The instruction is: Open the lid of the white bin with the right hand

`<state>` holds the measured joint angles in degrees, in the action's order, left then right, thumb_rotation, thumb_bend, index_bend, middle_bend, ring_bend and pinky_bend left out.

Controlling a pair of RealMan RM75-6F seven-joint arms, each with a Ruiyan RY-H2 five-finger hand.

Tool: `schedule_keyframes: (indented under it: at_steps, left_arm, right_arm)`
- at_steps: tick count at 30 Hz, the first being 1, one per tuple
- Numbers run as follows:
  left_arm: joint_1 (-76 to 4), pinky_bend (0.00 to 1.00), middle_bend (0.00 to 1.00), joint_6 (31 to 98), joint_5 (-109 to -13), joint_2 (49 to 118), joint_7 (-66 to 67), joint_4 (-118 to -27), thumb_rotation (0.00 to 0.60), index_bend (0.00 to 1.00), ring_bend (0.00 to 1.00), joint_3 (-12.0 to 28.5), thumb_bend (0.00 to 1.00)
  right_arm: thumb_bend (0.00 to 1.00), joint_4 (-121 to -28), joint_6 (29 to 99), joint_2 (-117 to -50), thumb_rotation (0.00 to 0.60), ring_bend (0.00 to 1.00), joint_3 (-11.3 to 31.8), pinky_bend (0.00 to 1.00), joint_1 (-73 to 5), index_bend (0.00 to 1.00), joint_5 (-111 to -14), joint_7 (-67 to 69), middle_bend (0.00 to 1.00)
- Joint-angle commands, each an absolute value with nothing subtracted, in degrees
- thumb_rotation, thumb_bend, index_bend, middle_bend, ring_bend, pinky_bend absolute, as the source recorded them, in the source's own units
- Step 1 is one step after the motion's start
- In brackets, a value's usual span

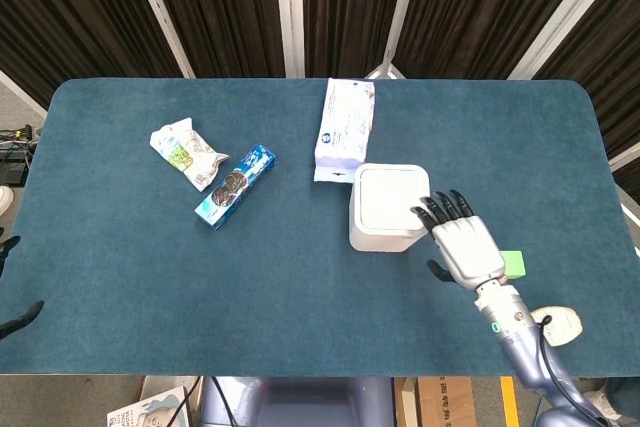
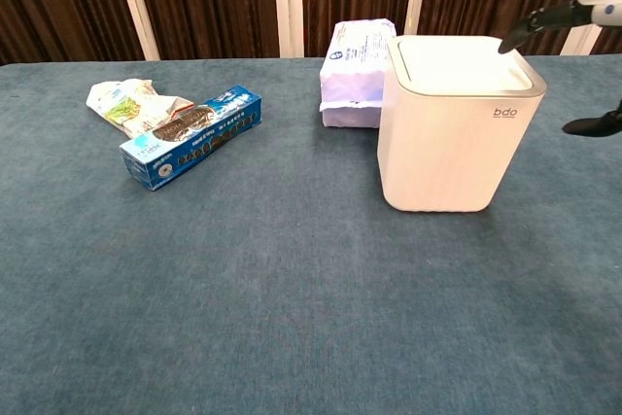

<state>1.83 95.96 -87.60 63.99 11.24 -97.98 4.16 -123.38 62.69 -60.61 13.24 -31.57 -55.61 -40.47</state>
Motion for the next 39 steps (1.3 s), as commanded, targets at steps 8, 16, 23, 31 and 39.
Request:
schedule_keyframes:
  at_steps: [8, 16, 23, 31, 39]
  left_arm:
    - [1.83, 0.00, 0.07, 95.86, -87.50, 63.93, 11.18, -98.02, 0.600, 0.16, 0.00, 4.18, 0.07]
    - [1.78, 0.00, 0.07, 95.70, -87.34, 63.94, 11.23, -98.03, 0.600, 0.16, 0.00, 4.21, 0.07]
    - [1.85, 0.00, 0.07, 95.83, -87.32, 63.91, 11.18, -98.09, 0.600, 0.16, 0.00, 4.22, 0.07]
    - [1.83, 0.00, 0.07, 95.80, -87.27, 63.94, 11.24, -98.09, 0.600, 0.16, 0.00, 4.25, 0.07]
    - [1.87, 0.00, 0.07, 95.90, -87.22, 63.97, 11.30, -98.09, 0.600, 0.16, 0.00, 4.30, 0.07]
  right_arm:
    - [0.29, -124.70, 67.25, -64.43, 0.600, 0.04, 12.72, 0.00, -34.89, 0.17, -51.20, -45.73, 0.11]
    - [0.29, -125.02, 69.11, -65.27, 0.600, 0.04, 11.62, 0.00, -36.05, 0.17, -50.47, -47.37, 0.09]
    - [0.29, -125.30, 69.89, -65.40, 0.600, 0.04, 10.50, 0.00, -36.06, 0.20, -51.92, -46.71, 0.09]
    - [0.29, -125.11, 70.17, -65.62, 0.600, 0.04, 8.78, 0.00, -35.87, 0.24, -54.29, -45.74, 0.09]
    - [0.29, -124.11, 70.19, -66.59, 0.600, 0.04, 7.77, 0.00, -36.23, 0.26, -54.59, -45.66, 0.08]
